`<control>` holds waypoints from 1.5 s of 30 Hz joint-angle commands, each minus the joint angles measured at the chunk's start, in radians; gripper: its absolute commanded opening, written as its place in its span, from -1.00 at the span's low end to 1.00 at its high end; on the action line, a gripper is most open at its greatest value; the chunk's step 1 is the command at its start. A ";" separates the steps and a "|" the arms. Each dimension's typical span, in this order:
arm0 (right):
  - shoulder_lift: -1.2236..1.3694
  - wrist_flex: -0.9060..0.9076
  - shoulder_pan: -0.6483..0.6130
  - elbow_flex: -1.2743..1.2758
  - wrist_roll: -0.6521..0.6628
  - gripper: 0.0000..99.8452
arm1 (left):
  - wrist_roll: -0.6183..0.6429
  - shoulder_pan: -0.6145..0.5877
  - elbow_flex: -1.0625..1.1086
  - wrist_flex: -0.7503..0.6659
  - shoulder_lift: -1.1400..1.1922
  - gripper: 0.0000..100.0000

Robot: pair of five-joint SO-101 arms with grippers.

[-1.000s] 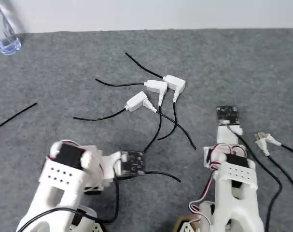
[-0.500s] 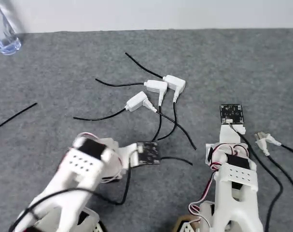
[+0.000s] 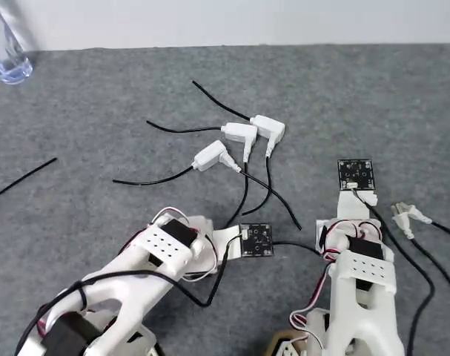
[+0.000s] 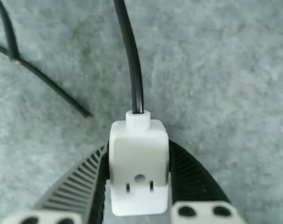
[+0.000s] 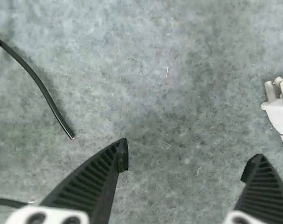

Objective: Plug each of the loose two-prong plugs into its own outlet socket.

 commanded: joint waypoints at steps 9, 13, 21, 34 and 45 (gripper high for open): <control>-0.012 -0.022 -0.001 -0.009 -0.008 -0.25 | 0.124 0.012 -0.001 -0.072 0.006 -0.32; -0.012 -0.022 -0.001 -0.009 -0.008 -0.25 | 0.107 0.014 -0.024 -0.012 0.005 -0.32; -0.012 -0.022 -0.001 -0.008 -0.008 -0.25 | 0.089 0.014 -0.127 0.193 -0.100 -0.36; -0.012 -0.019 -0.024 -0.006 0.028 -0.25 | 0.091 0.051 0.042 0.153 -0.253 -0.46; -0.013 -0.025 -0.024 0.002 0.032 -0.25 | 0.091 0.044 0.073 0.097 -0.252 -0.48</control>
